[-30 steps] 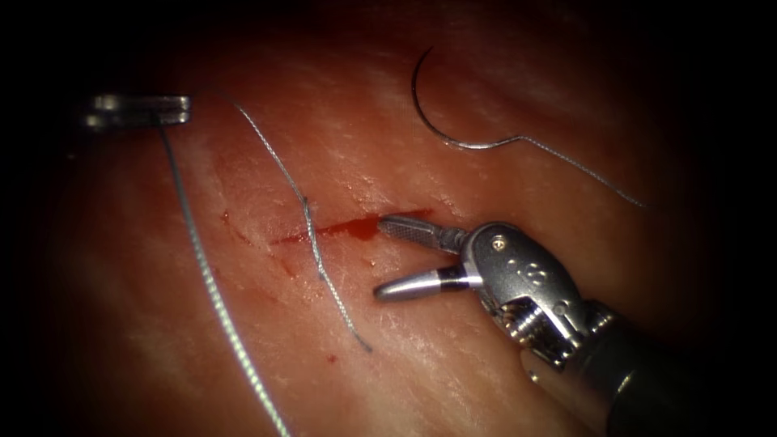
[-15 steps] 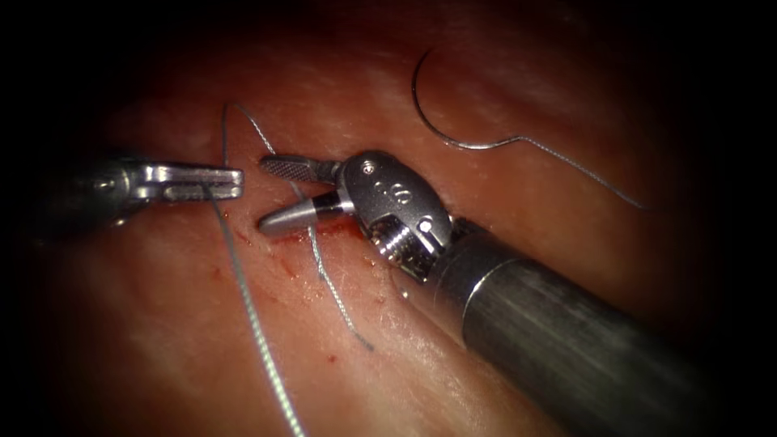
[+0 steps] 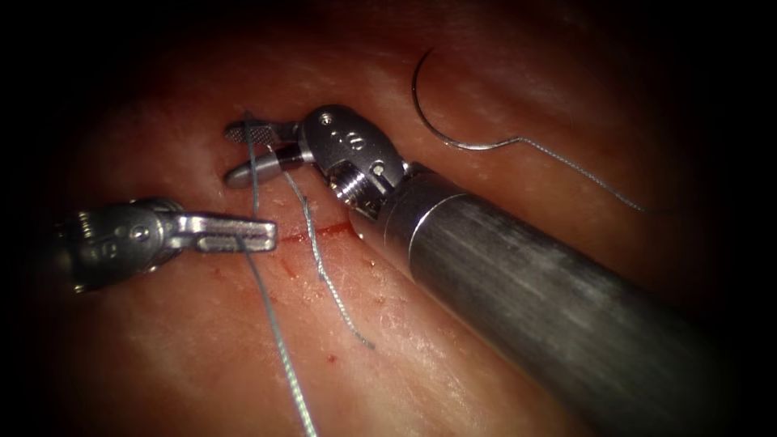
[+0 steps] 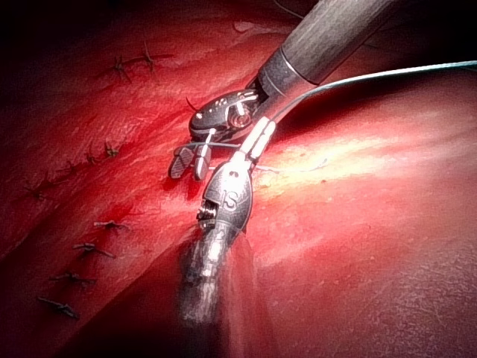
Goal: Wound Closure
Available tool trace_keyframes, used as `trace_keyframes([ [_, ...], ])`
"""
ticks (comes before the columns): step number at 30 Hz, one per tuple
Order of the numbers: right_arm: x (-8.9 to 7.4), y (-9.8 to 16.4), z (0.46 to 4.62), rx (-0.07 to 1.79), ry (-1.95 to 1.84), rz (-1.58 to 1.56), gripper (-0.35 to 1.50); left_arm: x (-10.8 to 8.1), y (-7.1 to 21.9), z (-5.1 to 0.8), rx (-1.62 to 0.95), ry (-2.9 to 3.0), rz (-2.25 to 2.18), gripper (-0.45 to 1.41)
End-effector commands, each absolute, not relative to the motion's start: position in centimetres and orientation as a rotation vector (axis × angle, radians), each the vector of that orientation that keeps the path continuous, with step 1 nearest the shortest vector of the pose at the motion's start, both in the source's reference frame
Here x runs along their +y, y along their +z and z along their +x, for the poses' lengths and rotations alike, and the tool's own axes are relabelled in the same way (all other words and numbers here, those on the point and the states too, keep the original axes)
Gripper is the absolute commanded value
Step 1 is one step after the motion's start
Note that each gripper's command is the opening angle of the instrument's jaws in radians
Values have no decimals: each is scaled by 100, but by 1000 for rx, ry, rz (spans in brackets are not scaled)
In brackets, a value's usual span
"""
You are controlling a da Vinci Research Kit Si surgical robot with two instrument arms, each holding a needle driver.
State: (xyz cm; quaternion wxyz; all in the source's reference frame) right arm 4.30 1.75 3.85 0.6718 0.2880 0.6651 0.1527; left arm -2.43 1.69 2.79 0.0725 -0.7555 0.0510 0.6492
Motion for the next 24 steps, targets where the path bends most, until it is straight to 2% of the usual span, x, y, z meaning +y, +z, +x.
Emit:
trace_keyframes([
  [1,188,385,438,1527,351,659,44,168,287,-251,146,1949,-2274,-45],
  [12,197,355,433,1669,397,848,47,160,314,-271,103,1958,-2298,-45],
  [24,186,316,392,1704,427,875,49,164,349,-258,95,1964,-2283,-45],
])
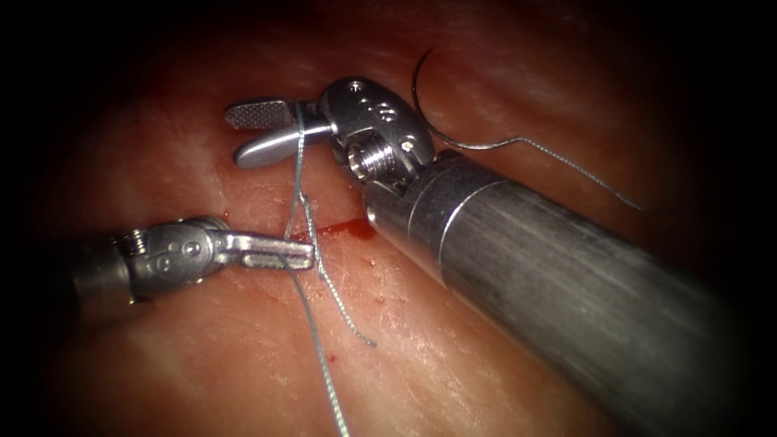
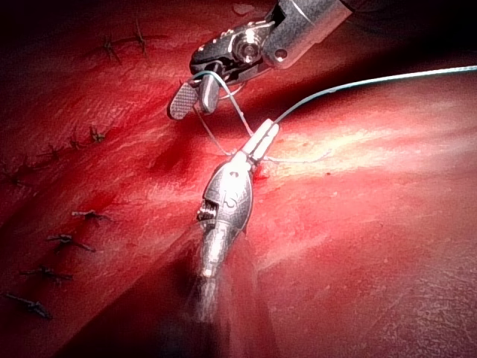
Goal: Wound Closure
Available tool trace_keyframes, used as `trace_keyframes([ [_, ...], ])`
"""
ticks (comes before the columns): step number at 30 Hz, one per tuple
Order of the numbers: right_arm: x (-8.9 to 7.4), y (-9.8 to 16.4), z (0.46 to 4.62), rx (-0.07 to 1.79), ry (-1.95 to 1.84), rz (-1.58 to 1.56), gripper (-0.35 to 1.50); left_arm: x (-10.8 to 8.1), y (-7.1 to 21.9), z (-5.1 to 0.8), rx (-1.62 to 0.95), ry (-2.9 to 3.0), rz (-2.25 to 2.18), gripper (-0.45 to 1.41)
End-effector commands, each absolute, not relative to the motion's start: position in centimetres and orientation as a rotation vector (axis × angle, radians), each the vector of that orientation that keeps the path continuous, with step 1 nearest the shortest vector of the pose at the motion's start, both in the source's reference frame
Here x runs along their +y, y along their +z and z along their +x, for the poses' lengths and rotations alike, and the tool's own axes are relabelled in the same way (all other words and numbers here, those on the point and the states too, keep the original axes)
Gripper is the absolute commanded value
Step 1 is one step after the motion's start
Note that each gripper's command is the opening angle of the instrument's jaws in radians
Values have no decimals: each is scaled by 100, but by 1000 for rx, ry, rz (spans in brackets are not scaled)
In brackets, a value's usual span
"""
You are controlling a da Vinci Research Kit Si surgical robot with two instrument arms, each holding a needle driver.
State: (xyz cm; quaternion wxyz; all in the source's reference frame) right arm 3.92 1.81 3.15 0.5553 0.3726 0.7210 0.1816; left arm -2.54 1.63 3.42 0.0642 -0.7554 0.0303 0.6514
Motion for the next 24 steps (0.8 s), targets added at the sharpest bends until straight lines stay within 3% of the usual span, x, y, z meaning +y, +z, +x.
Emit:
trace_keyframes([
  [1,184,315,386,1704,432,873,49,166,350,-256,94,1964,-2282,-45],
  [16,156,320,346,1712,388,804,52,179,361,-246,64,1953,-2286,-45],
  [22,137,327,340,1714,303,760,69,187,369,-244,58,1949,-2293,-45],
  [24,132,328,341,1716,234,730,83,189,372,-243,58,1945,-2296,-45],
])
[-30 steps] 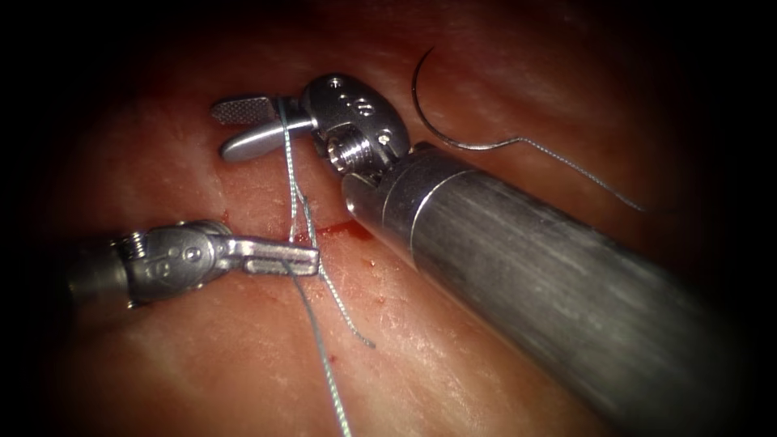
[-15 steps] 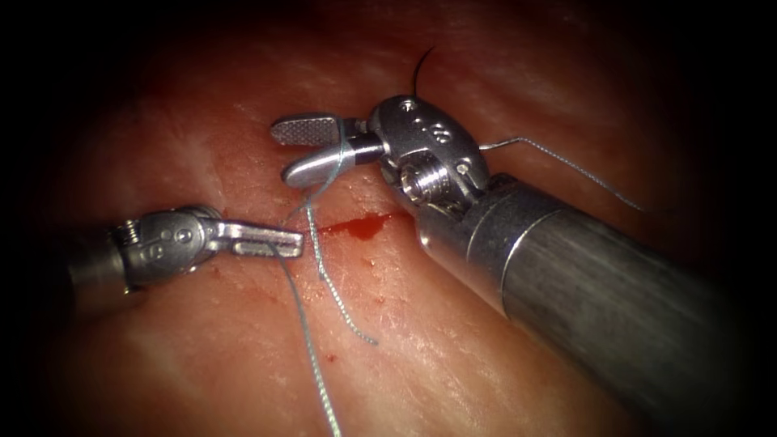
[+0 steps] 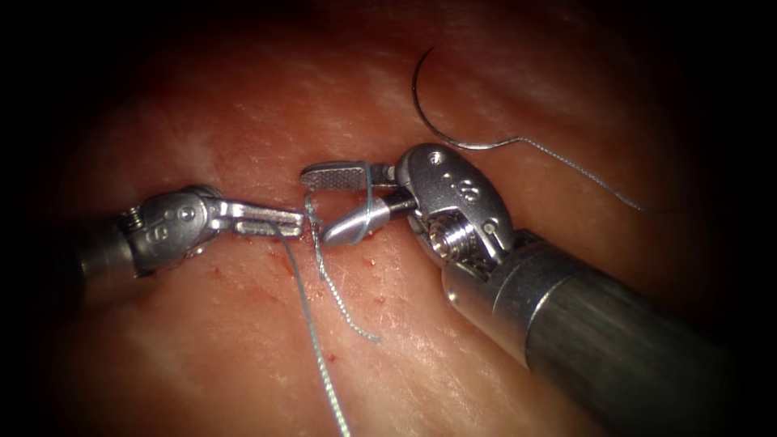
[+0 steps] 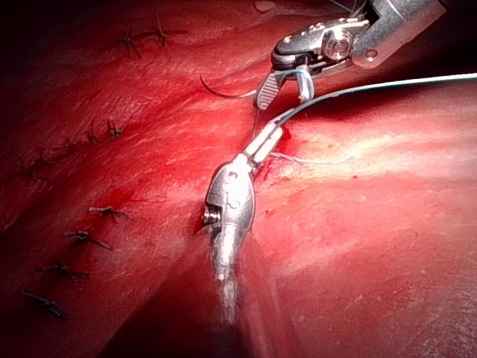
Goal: Wound Closure
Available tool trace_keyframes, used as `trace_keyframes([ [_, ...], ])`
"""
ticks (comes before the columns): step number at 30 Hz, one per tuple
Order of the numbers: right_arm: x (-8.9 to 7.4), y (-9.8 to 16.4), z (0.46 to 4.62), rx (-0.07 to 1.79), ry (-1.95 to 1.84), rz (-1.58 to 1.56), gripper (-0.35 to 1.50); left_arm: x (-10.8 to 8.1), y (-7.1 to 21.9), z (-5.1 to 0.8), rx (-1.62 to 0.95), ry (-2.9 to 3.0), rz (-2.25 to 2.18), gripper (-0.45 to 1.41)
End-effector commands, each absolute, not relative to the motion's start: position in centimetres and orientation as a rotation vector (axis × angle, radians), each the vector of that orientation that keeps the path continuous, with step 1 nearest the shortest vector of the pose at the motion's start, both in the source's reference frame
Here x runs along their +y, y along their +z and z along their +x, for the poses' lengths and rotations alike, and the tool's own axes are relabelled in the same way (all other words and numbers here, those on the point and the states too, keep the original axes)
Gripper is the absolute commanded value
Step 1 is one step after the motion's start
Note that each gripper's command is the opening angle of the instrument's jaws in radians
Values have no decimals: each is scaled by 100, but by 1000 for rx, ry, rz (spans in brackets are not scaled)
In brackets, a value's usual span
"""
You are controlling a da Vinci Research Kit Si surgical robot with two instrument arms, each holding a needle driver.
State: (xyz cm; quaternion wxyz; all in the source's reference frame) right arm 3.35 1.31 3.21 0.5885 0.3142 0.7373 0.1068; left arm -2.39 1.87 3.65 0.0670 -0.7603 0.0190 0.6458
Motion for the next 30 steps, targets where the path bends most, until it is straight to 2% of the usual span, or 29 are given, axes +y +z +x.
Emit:
trace_keyframes([
  [1,130,329,342,1716,215,722,88,189,373,-243,56,1948,-2296,-45],
  [5,125,330,343,1723,130,682,88,191,375,-244,46,1948,-2293,-45],
  [11,128,331,343,1735,-68,592,76,191,375,-244,39,1958,-2290,-45],
  [17,128,330,340,1745,-104,563,71,191,374,-243,36,1961,-2290,-45],
  [21,127,330,337,1707,-204,579,61,191,374,-243,33,1964,-2290,-45],
  [28,123,332,336,1579,-431,658,57,190,374,-243,33,1964,-2290,-45],
  [30,123,332,335,1556,-472,669,44,190,374,-242,33,1964,-2290,-45],
])
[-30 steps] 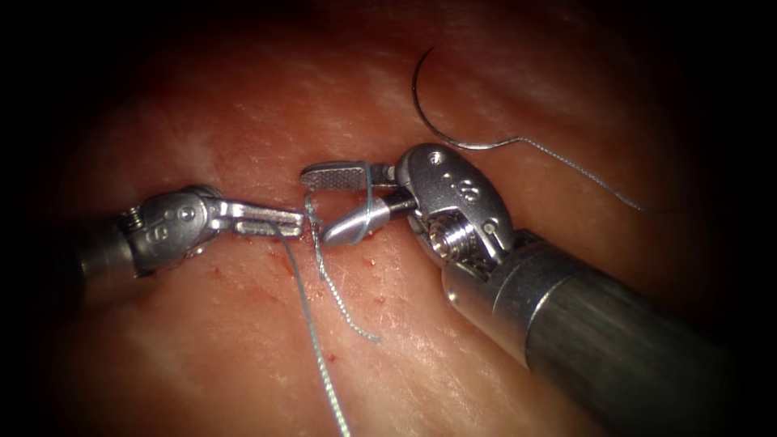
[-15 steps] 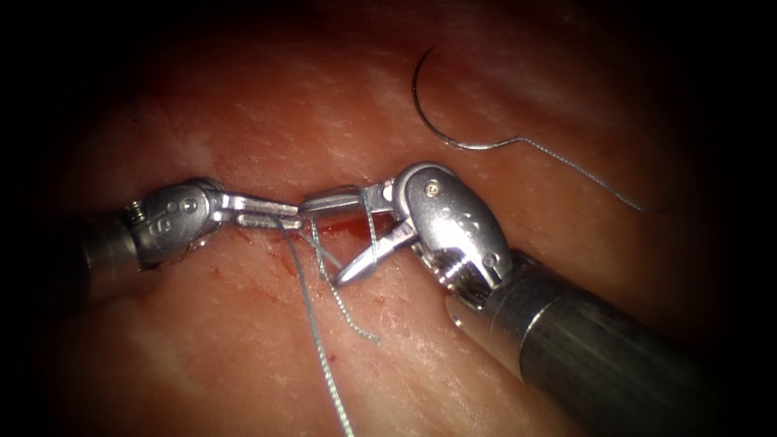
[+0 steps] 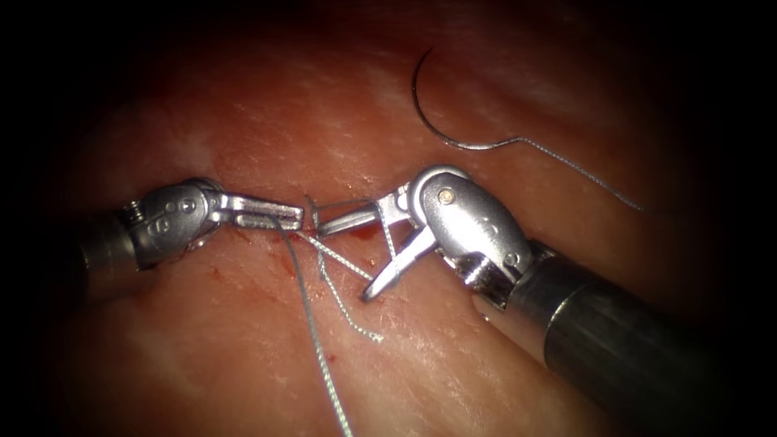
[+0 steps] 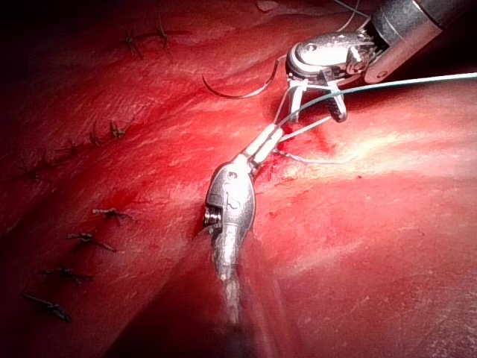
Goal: Wound Closure
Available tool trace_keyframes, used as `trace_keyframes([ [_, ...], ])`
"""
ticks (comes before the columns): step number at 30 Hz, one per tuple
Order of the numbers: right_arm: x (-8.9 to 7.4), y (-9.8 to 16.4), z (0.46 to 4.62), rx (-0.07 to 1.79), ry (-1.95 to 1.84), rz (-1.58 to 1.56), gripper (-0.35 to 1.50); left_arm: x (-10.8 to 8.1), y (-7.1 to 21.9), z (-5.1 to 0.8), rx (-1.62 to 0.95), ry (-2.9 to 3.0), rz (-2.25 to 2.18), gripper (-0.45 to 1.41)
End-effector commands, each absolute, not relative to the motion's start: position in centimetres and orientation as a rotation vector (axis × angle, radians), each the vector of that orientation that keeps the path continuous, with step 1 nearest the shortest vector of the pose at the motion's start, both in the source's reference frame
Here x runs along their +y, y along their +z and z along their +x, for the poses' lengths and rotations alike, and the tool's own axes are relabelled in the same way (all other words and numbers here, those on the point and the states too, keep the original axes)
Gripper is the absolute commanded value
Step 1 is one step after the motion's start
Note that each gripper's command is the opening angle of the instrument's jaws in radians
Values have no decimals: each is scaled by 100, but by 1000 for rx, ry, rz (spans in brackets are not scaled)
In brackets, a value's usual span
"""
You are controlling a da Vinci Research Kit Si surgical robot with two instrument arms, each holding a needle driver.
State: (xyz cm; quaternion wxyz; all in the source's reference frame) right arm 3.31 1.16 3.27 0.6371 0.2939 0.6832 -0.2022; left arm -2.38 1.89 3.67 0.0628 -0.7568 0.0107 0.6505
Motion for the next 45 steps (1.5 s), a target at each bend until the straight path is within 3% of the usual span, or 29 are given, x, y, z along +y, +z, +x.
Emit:
trace_keyframes([
  [1,123,332,335,1549,-489,672,42,191,374,-241,32,1964,-2291,-45],
  [23,73,359,375,1091,-967,935,42,187,368,-242,12,1965,-2286,-45],
  [29,66,370,379,891,-1077,998,42,186,366,-241,4,1962,-2283,-45],
  [33,67,374,385,879,-1070,1001,54,183,364,-240,4,1962,-2284,-45],
  [41,62,391,400,790,-1102,1002,51,181,362,-241,-5,1959,-2285,-45],
  [42,62,393,402,788,-1101,1000,46,180,361,-241,-5,1959,-2285,-45],
  [45,62,398,408,769,-1107,1013,-30,179,360,-241,-7,1958,-2288,-45],
])
